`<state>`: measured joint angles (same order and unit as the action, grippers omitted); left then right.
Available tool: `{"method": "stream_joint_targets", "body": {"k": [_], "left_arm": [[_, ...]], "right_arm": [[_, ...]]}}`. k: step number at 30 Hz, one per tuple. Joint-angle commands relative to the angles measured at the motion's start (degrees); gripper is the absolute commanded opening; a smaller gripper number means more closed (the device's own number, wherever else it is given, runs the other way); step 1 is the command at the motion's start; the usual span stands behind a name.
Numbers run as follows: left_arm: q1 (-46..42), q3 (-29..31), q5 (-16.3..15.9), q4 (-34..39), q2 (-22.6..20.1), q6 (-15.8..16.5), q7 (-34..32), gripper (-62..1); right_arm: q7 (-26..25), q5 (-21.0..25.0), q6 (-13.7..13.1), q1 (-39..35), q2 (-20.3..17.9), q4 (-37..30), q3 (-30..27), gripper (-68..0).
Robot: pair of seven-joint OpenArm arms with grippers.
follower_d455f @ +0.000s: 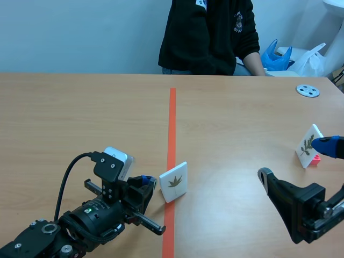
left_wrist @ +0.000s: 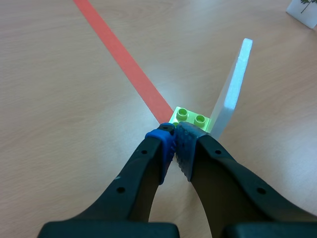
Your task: Sort the leaf by its shape. The table is split by an orange tape line. A compound leaf with several leaflets goes to the left side, a simple leaf with one blade goes to the right side. Return to the home posture when a red brick is placed on the table.
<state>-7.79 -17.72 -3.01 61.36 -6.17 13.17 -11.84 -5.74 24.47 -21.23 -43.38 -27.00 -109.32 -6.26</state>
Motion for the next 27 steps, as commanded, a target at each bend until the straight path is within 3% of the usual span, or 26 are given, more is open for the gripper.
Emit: {"method": "stream_joint_targets", "body": {"k": [1,16,27], "left_arm": [[0.0,0.2,-0.3,0.6,0.1,0.1,-0.6,-56.9],[0.0,0.2,-0.3,0.6,-0.2,0.1,-0.6,-56.9],[-1.5,0.2,-0.4,3.1,-3.3,0.3,-0.5,-56.9]], "right_arm": [[-0.6,0.4,0.2,0.7,-0.3,-0.9,-0.5,0.4],[-0.6,0.4,0.2,0.7,-0.3,-0.9,-0.5,0.4],[-0.6,0.4,0.2,0.7,-0.3,-0.9,-0.5,0.4]]}}
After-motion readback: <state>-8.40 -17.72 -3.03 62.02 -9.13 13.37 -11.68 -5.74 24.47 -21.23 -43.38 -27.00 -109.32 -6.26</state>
